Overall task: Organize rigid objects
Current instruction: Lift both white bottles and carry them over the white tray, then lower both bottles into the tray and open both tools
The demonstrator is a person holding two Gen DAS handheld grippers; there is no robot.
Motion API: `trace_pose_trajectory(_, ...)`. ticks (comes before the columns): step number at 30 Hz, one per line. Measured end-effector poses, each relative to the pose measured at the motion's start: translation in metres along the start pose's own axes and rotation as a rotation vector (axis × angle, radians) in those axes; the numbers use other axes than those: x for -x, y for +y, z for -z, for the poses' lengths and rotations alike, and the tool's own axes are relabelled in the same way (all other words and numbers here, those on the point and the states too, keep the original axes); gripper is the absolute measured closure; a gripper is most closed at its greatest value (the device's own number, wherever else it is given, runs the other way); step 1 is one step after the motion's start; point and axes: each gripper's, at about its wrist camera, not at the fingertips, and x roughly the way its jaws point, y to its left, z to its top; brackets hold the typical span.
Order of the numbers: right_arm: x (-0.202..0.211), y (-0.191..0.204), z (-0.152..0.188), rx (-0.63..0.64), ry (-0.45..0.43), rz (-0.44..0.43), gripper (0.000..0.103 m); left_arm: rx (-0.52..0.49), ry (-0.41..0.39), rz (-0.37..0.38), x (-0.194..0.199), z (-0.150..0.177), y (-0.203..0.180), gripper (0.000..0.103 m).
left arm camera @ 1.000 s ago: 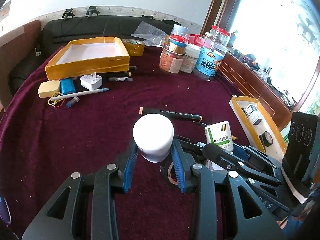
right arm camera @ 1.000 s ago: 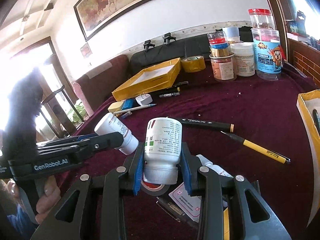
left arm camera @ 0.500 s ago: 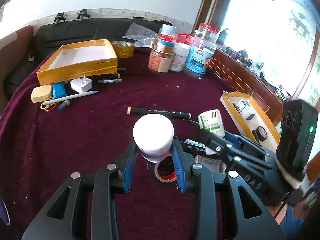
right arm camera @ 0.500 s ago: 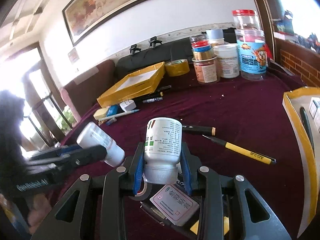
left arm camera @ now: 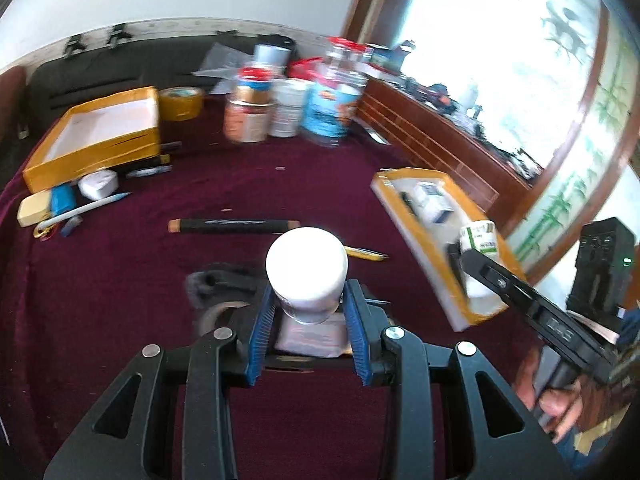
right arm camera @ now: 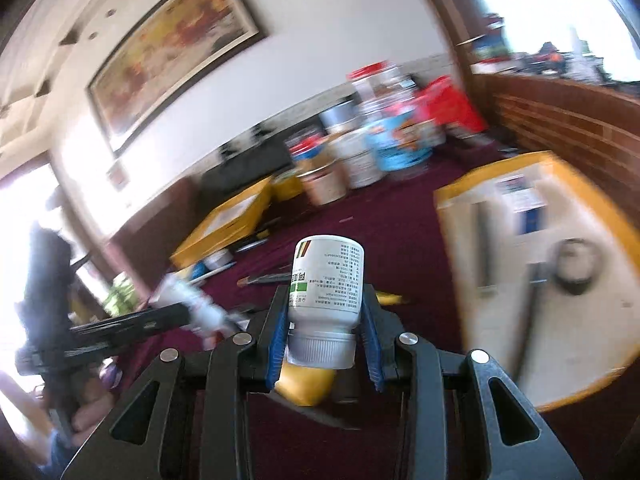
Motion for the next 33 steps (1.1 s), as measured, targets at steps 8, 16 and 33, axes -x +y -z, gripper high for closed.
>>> trace_pose_trajectory(8, 0.040, -0.083, 0.000, -0.154, -0.018, 0.126, 0.073, -0.104, 0.103, 0.158, -0.035, -0.009, -0.104, 0.071)
trace_pose_trajectory(16, 0.045, -0.128, 0.002, -0.227, 0.008, 0.186, 0.073, -0.126, 0.260, 0.247, -0.103, -0.008, -0.177, 0.071)
trace_pose_trajectory(33, 0.023, -0.152, -0.010, -0.161, 0.141, 0.327, 0.073, -0.159, 0.348, 0.152, -0.157, -0.007, -0.199, 0.071)
